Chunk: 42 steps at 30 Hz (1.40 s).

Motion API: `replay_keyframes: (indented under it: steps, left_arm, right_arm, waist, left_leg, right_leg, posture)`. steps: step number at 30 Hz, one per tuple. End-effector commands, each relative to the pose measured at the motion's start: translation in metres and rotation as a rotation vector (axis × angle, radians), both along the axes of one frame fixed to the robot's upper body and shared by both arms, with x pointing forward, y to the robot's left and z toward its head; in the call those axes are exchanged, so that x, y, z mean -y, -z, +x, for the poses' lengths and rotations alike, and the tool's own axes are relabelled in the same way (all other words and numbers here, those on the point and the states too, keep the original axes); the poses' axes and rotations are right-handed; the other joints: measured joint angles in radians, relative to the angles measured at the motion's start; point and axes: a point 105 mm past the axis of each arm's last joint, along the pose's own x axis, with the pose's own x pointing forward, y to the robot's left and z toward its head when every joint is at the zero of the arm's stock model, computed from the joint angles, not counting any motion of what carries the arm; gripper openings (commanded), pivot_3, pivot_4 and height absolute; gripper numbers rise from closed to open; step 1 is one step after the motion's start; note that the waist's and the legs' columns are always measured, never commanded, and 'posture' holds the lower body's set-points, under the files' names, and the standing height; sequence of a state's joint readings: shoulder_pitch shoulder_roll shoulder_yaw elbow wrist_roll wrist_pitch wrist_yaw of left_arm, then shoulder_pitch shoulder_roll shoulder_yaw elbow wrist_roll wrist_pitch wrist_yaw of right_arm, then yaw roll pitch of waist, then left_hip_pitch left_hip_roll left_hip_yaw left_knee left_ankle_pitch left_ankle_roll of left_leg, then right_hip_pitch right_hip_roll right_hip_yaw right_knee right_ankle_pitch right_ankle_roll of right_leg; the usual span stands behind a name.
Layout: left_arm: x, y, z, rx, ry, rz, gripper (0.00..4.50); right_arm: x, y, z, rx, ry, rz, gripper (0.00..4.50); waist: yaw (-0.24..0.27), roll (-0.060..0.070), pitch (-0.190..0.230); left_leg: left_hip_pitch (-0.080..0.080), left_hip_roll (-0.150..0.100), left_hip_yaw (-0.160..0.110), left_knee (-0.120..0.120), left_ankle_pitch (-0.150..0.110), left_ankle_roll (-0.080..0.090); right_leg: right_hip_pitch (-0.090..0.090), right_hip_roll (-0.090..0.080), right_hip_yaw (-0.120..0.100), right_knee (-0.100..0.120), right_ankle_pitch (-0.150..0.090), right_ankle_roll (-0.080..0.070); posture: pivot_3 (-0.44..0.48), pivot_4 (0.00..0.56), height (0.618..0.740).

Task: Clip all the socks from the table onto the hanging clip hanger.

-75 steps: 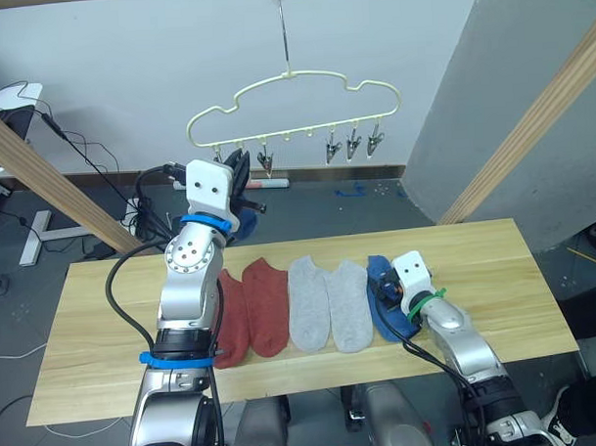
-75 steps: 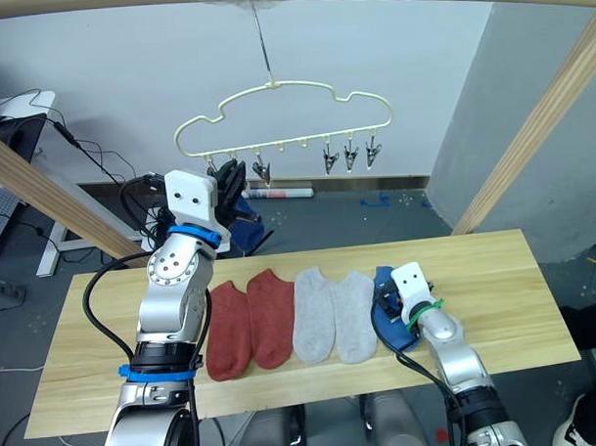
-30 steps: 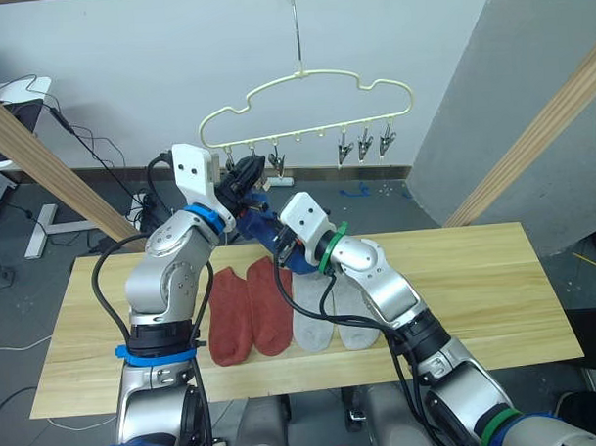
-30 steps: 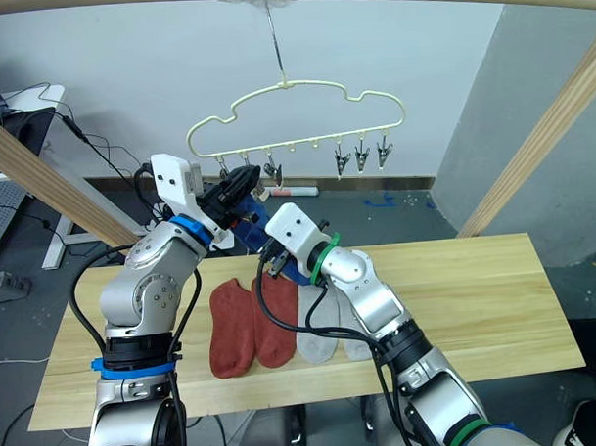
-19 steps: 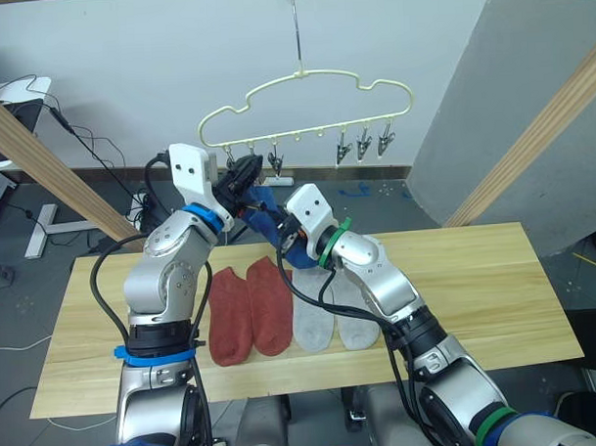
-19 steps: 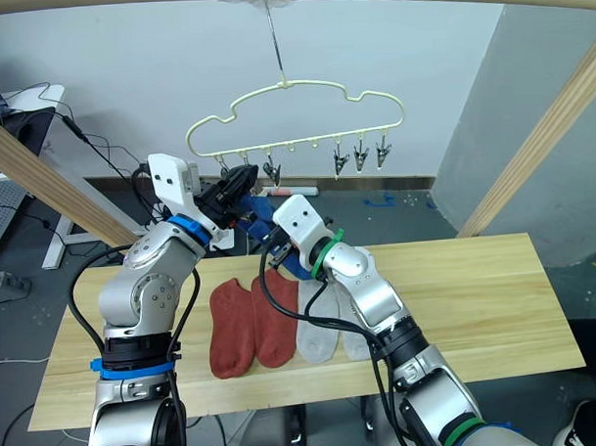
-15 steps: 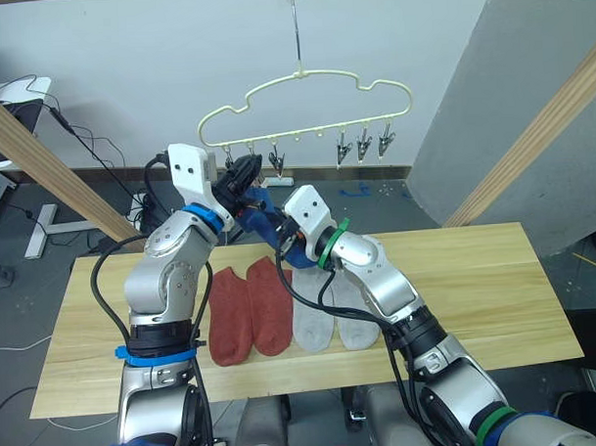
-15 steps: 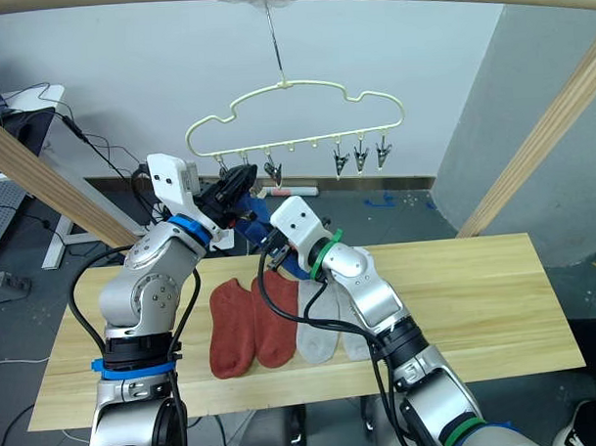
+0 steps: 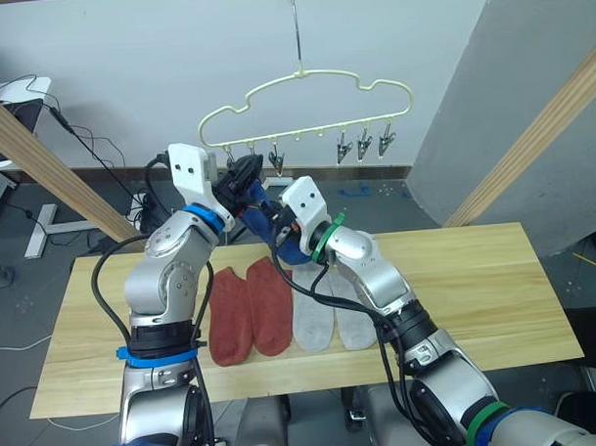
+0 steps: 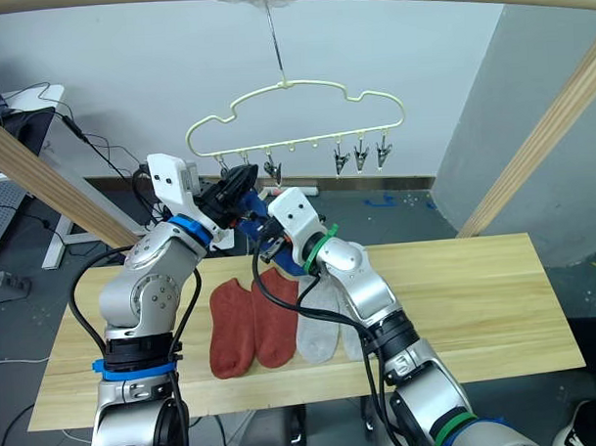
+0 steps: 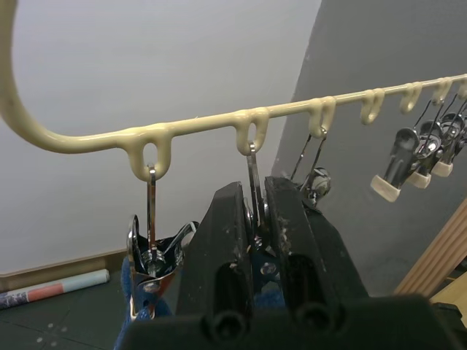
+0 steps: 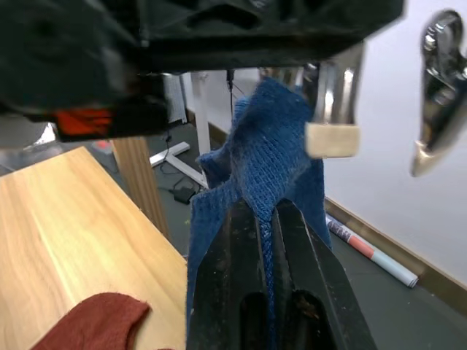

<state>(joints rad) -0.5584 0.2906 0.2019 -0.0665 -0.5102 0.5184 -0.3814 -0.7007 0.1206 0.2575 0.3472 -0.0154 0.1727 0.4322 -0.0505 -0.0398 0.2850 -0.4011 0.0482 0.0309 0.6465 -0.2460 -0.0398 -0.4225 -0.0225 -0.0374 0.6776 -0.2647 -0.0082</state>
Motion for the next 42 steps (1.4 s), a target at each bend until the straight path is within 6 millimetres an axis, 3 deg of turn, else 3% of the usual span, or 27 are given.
replay_keyframes:
  steps: [1,14,15,20,31,35,39,42]
  left_arm:
    - [0.000,-0.013,-0.006,0.052,0.012,-0.011,0.09]
    - [-0.001,-0.011,-0.007,0.021,0.017,-0.042,0.09]
    - [-0.001,-0.010,-0.007,0.017,0.018,-0.045,0.81]
    - [-0.001,-0.006,-0.013,-0.002,0.047,-0.012,2.26]
    - [-0.015,0.011,-0.044,0.034,0.091,0.216,2.26]
    - [-0.016,0.013,-0.047,0.044,0.077,0.227,2.29]
    - [-0.016,0.016,-0.050,0.057,0.062,0.246,2.29]
    - [-0.013,0.017,-0.050,0.091,0.043,0.270,2.29]
  right_arm:
    - [-0.003,-0.015,-0.002,0.027,-0.016,0.057,0.00]
    - [-0.005,-0.022,0.001,0.035,-0.008,0.080,0.00]
    - [-0.005,-0.023,0.002,0.036,-0.008,0.080,0.00]
    - [-0.007,-0.024,0.002,0.040,-0.011,0.080,0.00]
    - [-0.006,-0.020,0.000,0.053,-0.021,0.050,0.00]
    - [-0.005,-0.020,0.000,0.056,-0.015,0.049,0.91]
    - [-0.004,-0.016,-0.001,0.075,-0.020,0.001,2.29]
    - [0.003,-0.011,-0.003,0.090,-0.011,-0.044,2.29]
  waist:
    - [0.000,0.000,0.000]
    - [0.000,0.000,0.000]
    - [0.000,0.000,0.000]
    - [-0.001,0.000,0.000]
    - [-0.002,0.000,0.000]
    - [0.001,0.000,0.000]
    - [0.001,0.000,0.000]
    - [0.001,0.000,0.000]
  left_leg:
    - [0.000,0.000,0.000,0.000,0.000,0.000]
    - [0.000,0.000,0.000,0.000,0.000,0.000]
    - [0.000,0.000,0.000,0.000,0.000,0.000]
    - [0.000,0.000,0.000,0.000,0.000,0.000]
    - [0.000,0.000,0.000,0.000,0.000,0.000]
    - [0.000,0.000,0.000,0.000,0.000,0.000]
    - [0.000,0.000,0.000,0.000,0.000,0.000]
    - [0.000,0.000,0.000,0.000,0.000,0.001]
  right_leg:
    - [0.000,0.000,0.000,0.000,0.000,0.000]
    - [0.000,0.000,0.000,0.000,0.000,0.000]
    - [0.000,0.000,0.000,0.000,0.000,0.000]
    - [0.000,0.000,0.000,0.000,0.000,0.000]
    - [0.000,0.000,0.000,0.001,0.000,0.000]
    - [0.000,0.000,0.000,0.001,0.000,0.000]
    - [0.000,0.000,0.000,0.001,0.000,0.000]
    - [0.000,0.000,0.000,0.001,0.000,0.000]
  posture:
    - [-0.085,0.261,0.740]
    - [-0.085,0.266,0.740]
    - [-0.083,0.265,0.740]
    - [-0.083,0.265,0.740]
    - [-0.076,0.264,0.740]
    - [-0.073,0.265,0.740]
    - [-0.077,0.265,0.740]
    - [-0.078,0.265,0.740]
